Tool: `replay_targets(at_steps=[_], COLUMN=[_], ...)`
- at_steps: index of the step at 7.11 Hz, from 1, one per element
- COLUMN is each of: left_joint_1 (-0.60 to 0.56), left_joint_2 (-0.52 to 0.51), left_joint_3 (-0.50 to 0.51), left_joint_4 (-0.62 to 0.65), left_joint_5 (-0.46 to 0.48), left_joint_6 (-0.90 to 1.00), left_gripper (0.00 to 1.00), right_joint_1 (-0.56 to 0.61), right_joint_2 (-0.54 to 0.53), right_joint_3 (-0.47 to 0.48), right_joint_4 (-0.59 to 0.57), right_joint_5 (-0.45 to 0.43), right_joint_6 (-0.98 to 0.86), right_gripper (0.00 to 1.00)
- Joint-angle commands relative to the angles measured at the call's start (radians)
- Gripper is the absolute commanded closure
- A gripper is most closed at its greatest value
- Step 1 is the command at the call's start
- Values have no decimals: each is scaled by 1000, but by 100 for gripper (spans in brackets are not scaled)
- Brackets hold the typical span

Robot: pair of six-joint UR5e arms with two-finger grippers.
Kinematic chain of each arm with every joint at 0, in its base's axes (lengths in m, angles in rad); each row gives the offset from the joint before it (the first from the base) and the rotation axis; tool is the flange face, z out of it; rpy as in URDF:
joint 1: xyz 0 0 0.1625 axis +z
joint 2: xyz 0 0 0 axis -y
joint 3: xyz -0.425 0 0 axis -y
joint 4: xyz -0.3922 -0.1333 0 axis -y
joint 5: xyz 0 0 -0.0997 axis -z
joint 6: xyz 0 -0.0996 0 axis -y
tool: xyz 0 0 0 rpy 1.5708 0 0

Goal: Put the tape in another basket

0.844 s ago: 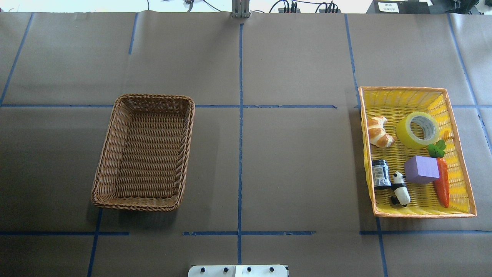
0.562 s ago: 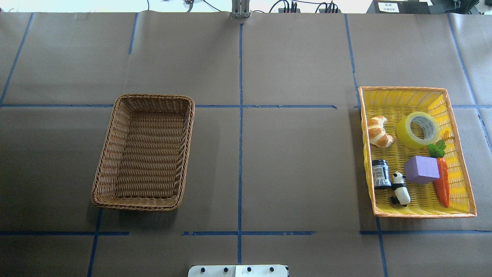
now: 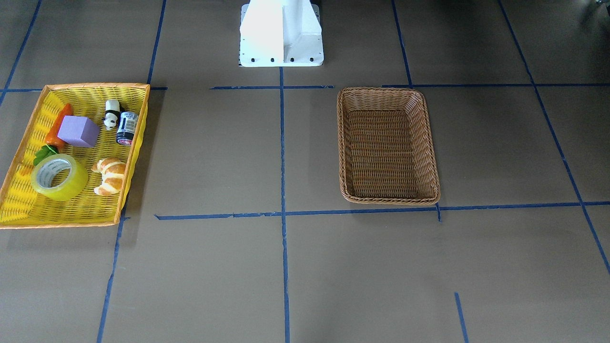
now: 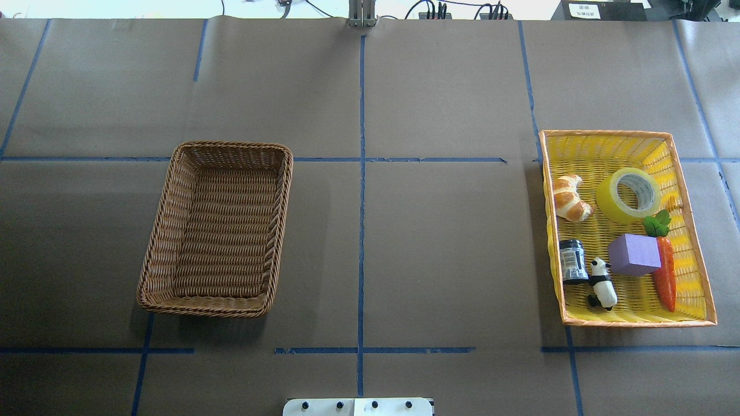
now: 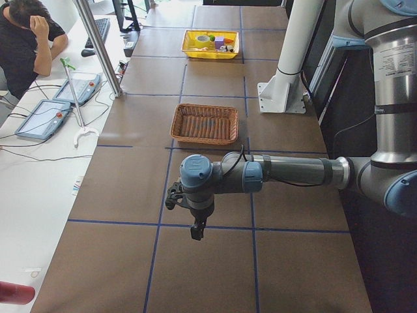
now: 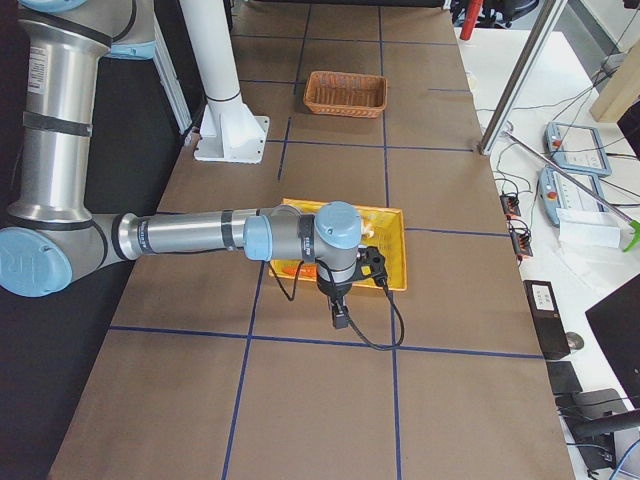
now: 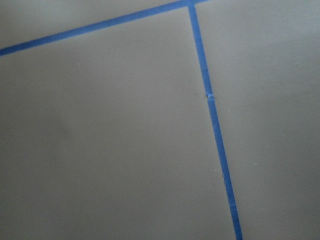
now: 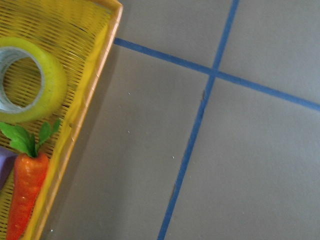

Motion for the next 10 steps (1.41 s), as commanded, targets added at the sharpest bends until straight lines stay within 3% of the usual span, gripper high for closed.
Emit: replay_targets(at_steps=[1,2,4,6,10], left_joint_1=[36,50,50,50,50], left_joint_2=[-45,-49,-49,-49,-47], left_joint_3=[13,15,30,31,27], left_joint_4=[-178,-182,-185,-187,-188], left_joint_5=[-3,-3,-93,-95,-96], left_joint_6=[-12,-18,-18,-18,-15], left_gripper=[0,0,0,0,0], right_joint_1=[-108,-134,-208,-274,-340], right_joint_2=[127,204,281,283,277], right_joint_3=[-63,-109,-155,-217,-295], right_joint_4=[74,74,116,286,307], right_joint_5=[-2,-1,-7,-11,-34], right_joint_6=[18,24,163,318,325], right_gripper=[0,0,0,0,1])
